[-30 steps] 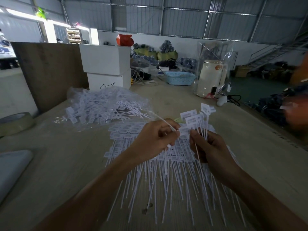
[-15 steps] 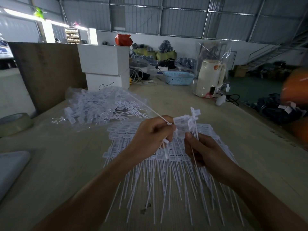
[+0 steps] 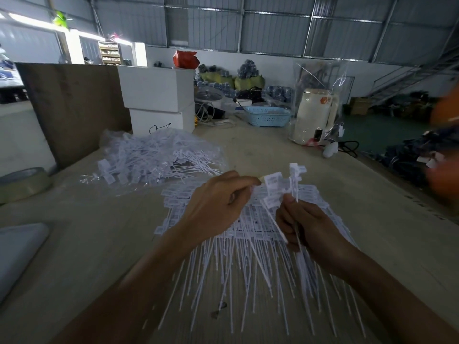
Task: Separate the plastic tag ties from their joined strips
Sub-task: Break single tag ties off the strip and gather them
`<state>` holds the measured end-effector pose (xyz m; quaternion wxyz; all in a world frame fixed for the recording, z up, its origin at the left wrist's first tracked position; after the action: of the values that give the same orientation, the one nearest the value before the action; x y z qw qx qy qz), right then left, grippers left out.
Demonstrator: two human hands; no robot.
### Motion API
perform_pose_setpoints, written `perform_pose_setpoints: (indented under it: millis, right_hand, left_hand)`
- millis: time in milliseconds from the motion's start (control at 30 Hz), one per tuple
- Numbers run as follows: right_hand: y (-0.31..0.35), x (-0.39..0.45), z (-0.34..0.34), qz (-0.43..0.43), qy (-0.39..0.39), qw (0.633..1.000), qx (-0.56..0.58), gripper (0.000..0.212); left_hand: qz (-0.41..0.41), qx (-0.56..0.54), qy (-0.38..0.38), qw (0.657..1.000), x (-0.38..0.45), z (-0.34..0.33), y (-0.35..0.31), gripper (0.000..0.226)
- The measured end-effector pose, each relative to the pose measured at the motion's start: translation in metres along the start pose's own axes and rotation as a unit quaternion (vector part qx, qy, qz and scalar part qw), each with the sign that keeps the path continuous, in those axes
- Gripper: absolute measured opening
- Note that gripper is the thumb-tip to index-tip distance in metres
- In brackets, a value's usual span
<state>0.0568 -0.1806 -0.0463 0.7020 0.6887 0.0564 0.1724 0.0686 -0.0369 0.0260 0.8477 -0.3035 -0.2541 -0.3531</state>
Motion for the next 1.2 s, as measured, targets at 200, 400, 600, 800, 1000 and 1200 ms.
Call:
perform_pose_setpoints:
  millis: [200, 400, 600, 800, 1000, 1200]
  right_hand:
    - [0.002, -0.003, 0.009, -0.002, -0.039, 0.998, 0.051, 0.04]
    - [-0.004, -0.002, 0.012, -0.04, -0.031, 0.998, 0.043, 0.036]
    - [0.002, -0.003, 0.013, -0.02, -0.051, 0.998, 0.017, 0.033]
    - [-0.002, -0.005, 0.018, -0.039, -0.059, 0.992, 0.103, 0.03]
    - [-0.002, -0.005, 0.017, -0.026, -0.047, 0.994, 0.091, 0.031]
    - [0.0, -0.004, 0.013, -0.004, -0.018, 0.997, 0.069, 0.03]
  left_hand:
    - [0.02, -0.125, 0.06, 0.99, 0.004, -0.017, -0.004, 0.046]
    - [-0.004, -0.083, 0.081, 0.993, -0.001, -0.028, -0.013, 0.058]
    - [-0.024, -0.129, 0.021, 0.991, 0.001, -0.015, -0.022, 0.037]
    - [-0.04, 0.027, 0.013, 0.999, -0.004, -0.013, -0.021, 0.033]
    - [-0.039, 0.026, 0.006, 0.999, -0.005, -0.011, -0.026, 0.03]
    - [0.02, -0.108, 0.015, 0.994, -0.002, -0.016, -0.015, 0.02]
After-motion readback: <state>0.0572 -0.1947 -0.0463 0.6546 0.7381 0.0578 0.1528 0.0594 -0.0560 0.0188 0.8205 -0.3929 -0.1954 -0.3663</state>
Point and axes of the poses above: each hand's wrist, its own x-axis towards the middle knuckle, its own z-axis out of the back of the hand, y = z × x, the point moved 10 cm from there along x, towards the middle knuckle, and after that the axes turned 4 degrees about y, right-handed, at the moved point
